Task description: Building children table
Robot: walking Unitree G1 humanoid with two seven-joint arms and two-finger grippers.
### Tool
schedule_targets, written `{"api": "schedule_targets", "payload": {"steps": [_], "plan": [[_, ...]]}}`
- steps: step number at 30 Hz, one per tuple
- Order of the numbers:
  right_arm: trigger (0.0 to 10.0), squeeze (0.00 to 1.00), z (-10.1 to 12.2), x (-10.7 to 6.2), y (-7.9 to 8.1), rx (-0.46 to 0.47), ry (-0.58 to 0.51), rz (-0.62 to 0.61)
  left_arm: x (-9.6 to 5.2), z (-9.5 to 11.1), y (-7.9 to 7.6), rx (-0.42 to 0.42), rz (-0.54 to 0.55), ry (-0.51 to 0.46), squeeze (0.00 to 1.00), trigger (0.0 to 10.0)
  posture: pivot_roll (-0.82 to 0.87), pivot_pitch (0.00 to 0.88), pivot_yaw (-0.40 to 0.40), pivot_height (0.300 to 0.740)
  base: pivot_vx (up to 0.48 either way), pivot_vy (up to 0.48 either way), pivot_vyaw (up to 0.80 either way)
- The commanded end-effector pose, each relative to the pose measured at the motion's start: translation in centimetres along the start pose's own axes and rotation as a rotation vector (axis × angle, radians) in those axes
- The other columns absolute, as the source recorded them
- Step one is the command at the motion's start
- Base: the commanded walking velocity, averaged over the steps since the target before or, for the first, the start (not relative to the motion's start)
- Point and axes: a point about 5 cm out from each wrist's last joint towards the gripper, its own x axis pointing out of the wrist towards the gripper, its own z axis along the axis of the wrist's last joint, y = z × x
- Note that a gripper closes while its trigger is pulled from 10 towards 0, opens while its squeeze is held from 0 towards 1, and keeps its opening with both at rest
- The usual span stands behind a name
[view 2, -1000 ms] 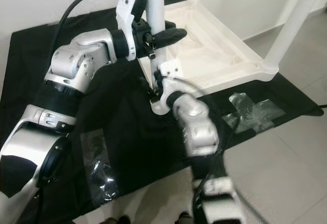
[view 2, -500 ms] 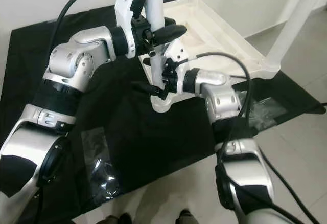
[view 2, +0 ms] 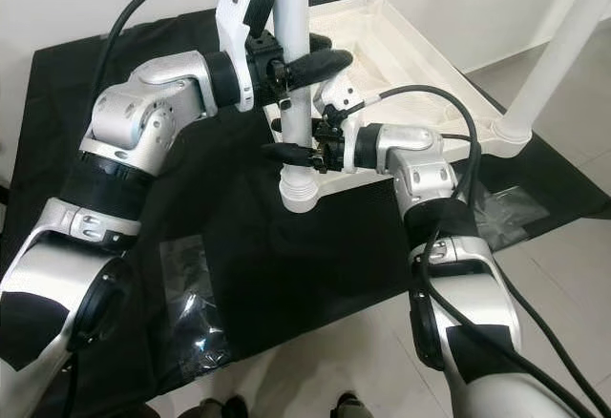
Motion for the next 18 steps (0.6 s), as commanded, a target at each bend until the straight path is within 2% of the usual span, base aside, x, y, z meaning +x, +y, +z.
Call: {"api": "schedule_targets", "payload": {"steps": [1, 8, 9, 10, 11, 12, 13, 14, 16, 17, 18], "plan": [[0.0, 0.00, -1.6, 0.9, 1.0, 0.038, 0.032, 0.058, -0.1, -0.6, 0.1, 0.013, 0.015, 0.049, 1.00, 10.0, 0.00, 0.202, 0.082, 0.740, 0.000, 0.000, 0.00], [0.0, 0.00, -3.0, 0.7, 1.4, 0.074, 0.005, -0.021, -0.4, -0.5, 0.2, 0.001, 0.019, 0.044, 1.00, 10.0, -0.01, 0.201, 0.076, 0.740, 0.000, 0.000, 0.00], [0.0, 0.00, -3.5, 0.8, 1.6, 0.092, 0.008, -0.040, -0.6, -0.4, 0.3, -0.006, 0.029, 0.037, 0.00, 10.0, -0.01, 0.201, 0.076, 0.740, 0.000, 0.000, 0.00], [0.0, 0.00, -3.5, 0.8, 1.6, 0.092, 0.008, -0.040, -0.6, -0.4, 0.3, -0.006, 0.029, 0.037, 0.00, 10.0, -0.01, 0.201, 0.076, 0.740, 0.000, 0.000, 0.00], [0.0, 0.00, -6.8, 3.1, 4.6, 0.216, 0.069, -0.320, -2.3, -0.5, 1.0, -0.036, 0.061, 0.032, 0.00, 10.0, -0.02, 0.212, 0.068, 0.740, 0.000, 0.000, 0.00], [0.0, 0.00, -9.0, 3.9, 7.9, 0.329, 0.121, -0.556, -4.0, -0.9, 1.5, -0.061, 0.077, 0.041, 0.00, 10.0, -0.02, 0.217, 0.067, 0.740, 0.000, 0.000, 0.00], [0.0, 0.00, -9.0, 3.9, 7.9, 0.329, 0.121, -0.556, -4.0, -0.9, 1.5, -0.061, 0.077, 0.041, 0.00, 10.0, -0.02, 0.217, 0.067, 0.740, 0.000, 0.000, 0.00], [0.0, 0.00, -9.9, 3.7, 10.1, 0.396, 0.160, -0.740, -5.5, -1.3, 1.6, -0.081, 0.073, 0.051, 0.00, 10.0, -0.02, 0.217, 0.067, 0.740, 0.000, 0.000, 0.00], [0.0, 0.00, -9.9, 3.7, 10.1, 0.396, 0.160, -0.740, -5.5, -1.3, 1.6, -0.081, 0.073, 0.051, 0.00, 10.0, -0.02, 0.217, 0.067, 0.740, 0.000, 0.000, 0.00], [0.0, 0.00, -10.0, 3.7, 11.0, 0.430, 0.166, -0.848, -7.0, -1.9, 1.4, -0.108, 0.046, 0.062, 0.00, 10.0, -0.02, 0.210, 0.076, 0.740, 0.000, 0.000, 0.00], [0.0, 0.00, -9.6, 4.0, 10.6, 0.416, 0.140, -0.868, -8.6, -2.5, 1.1, -0.145, 0.005, 0.067, 0.00, 10.0, -0.03, 0.207, 0.081, 0.740, 0.000, 0.000, 0.00]]}}
